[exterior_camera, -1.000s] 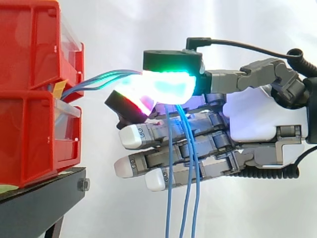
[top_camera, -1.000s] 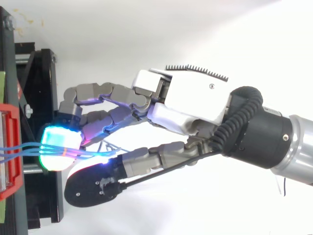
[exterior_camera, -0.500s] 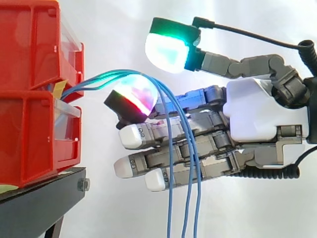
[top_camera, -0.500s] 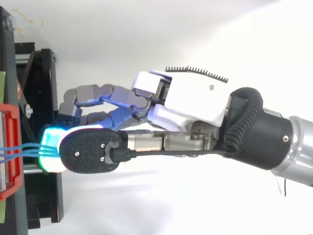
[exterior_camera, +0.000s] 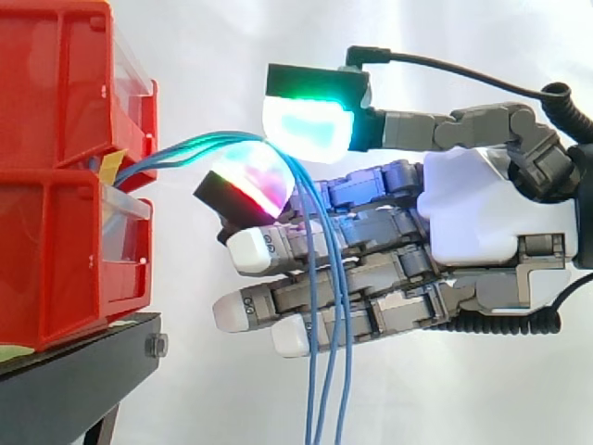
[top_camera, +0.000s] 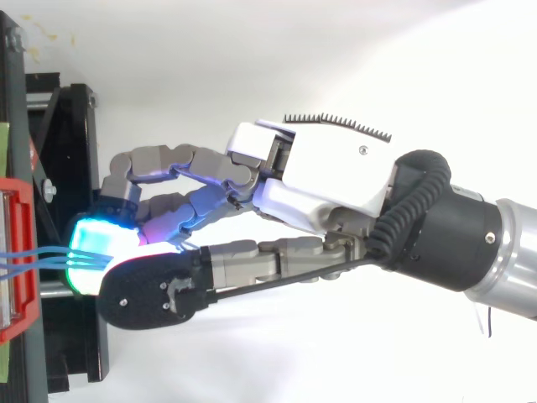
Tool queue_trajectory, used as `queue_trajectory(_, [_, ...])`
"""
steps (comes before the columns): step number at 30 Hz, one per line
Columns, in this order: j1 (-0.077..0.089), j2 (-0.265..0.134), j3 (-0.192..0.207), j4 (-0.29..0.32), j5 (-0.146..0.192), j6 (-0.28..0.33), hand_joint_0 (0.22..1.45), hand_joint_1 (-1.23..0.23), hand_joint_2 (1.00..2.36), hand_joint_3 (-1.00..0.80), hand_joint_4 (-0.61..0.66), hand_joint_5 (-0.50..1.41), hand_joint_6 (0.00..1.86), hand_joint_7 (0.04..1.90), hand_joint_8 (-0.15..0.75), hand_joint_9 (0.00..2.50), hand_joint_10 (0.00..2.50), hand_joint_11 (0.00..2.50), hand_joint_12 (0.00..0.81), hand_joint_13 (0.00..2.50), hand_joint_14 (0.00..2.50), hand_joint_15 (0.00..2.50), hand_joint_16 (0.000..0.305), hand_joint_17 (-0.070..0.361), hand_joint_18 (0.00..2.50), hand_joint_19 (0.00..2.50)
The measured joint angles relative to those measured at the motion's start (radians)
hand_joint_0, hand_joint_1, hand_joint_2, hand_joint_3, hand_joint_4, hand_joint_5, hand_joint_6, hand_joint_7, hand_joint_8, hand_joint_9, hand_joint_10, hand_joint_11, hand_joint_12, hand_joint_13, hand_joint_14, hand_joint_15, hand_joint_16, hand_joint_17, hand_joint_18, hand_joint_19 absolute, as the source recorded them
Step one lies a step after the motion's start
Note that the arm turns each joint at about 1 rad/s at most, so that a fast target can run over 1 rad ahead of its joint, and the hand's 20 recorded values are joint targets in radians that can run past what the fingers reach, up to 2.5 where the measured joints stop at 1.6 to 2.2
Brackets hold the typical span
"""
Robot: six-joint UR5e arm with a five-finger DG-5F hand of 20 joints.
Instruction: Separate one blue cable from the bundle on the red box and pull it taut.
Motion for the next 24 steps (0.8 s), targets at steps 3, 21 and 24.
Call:
queue_trajectory(3, [0.0, 0.0, 0.0, 0.0, 0.0, -0.001, 0.68, -0.74, 1.02, -0.27, 0.23, -0.09, 0.5, 1.22, 0.314, 0.85, 0.01, 0.37, 0.359, 0.52, 0.0, 0.16, 0.047, 0.105, 0.53, 0.38])
queue_trajectory(21, [0.003, 0.0, 0.0, 0.001, 0.0, -0.003, 0.69, -0.67, 1.02, -0.23, 0.23, -0.08, 0.5, 1.24, 0.338, 0.89, 0.01, 0.38, 0.367, 0.56, 0.01, 0.17, 0.047, 0.107, 0.58, 0.41])
queue_trajectory(24, [0.004, 0.0, 0.0, 0.002, 0.0, -0.004, 0.71, -0.72, 1.02, -0.19, 0.24, -0.08, 0.5, 1.24, 0.333, 0.89, 0.01, 0.39, 0.365, 0.56, 0.01, 0.17, 0.047, 0.107, 0.58, 0.41])
